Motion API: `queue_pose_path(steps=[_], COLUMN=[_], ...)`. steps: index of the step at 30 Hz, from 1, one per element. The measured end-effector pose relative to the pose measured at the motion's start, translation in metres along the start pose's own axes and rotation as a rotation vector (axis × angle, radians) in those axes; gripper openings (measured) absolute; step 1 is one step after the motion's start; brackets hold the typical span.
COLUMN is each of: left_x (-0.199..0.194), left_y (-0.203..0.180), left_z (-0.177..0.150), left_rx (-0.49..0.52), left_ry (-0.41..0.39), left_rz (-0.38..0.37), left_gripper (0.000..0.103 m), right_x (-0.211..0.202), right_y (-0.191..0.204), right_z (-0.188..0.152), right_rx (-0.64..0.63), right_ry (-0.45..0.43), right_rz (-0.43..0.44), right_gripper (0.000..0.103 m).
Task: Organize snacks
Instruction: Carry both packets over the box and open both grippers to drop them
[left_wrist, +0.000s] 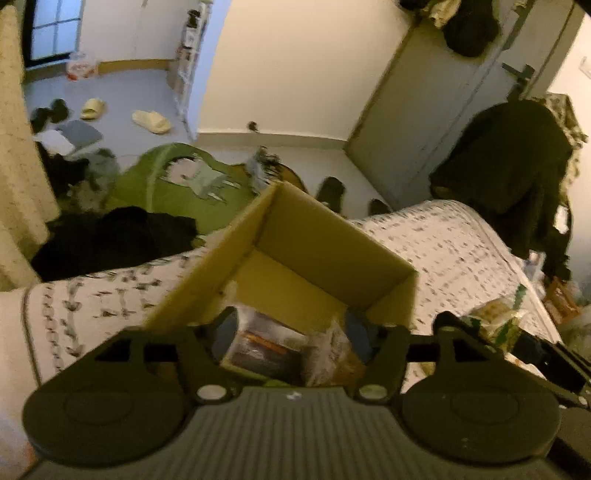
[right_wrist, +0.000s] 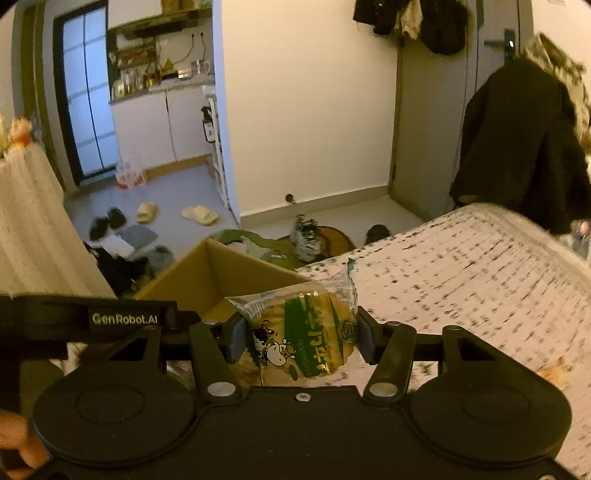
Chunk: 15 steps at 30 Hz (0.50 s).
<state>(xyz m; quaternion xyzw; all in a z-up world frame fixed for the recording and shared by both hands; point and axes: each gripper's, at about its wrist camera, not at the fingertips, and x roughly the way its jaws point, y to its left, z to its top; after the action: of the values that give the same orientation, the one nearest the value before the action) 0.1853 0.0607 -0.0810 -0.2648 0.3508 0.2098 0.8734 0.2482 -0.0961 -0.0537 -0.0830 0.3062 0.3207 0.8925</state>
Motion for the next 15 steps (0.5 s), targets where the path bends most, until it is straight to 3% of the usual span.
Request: queue_pose_path(steps=[5, 11, 14, 15], left_x=[-0.004, -0.013, -0.019, -0.022], left_y=[0.007, 0.016, 0.02, 0.02], left_z=[0.005, 0.009, 0.008, 0.007], left_rx=[-0.013, -0.021, -0.029, -0.024], left_ry=[-0.015, -0.009, 0.002, 0.0], left_rz=[0.024, 0.051, 0.052, 0.059], left_gripper=[0.071, 0.071, 0.071, 0.071], right_x=[-0.005, -0.008, -0.009, -0.008], right_y=[0.004, 0.001, 0.005, 0.006], right_z=[0.005, 0.013, 0.014, 0.014], right_rx=[0.017, 0.082, 0.059, 0.055], right_ry=[-0.041, -0.067, -0.083, -0.076], right_rz=[-0.002, 0.084, 0.071, 0.068], right_gripper=[0.056, 0.057, 0.062, 0.069])
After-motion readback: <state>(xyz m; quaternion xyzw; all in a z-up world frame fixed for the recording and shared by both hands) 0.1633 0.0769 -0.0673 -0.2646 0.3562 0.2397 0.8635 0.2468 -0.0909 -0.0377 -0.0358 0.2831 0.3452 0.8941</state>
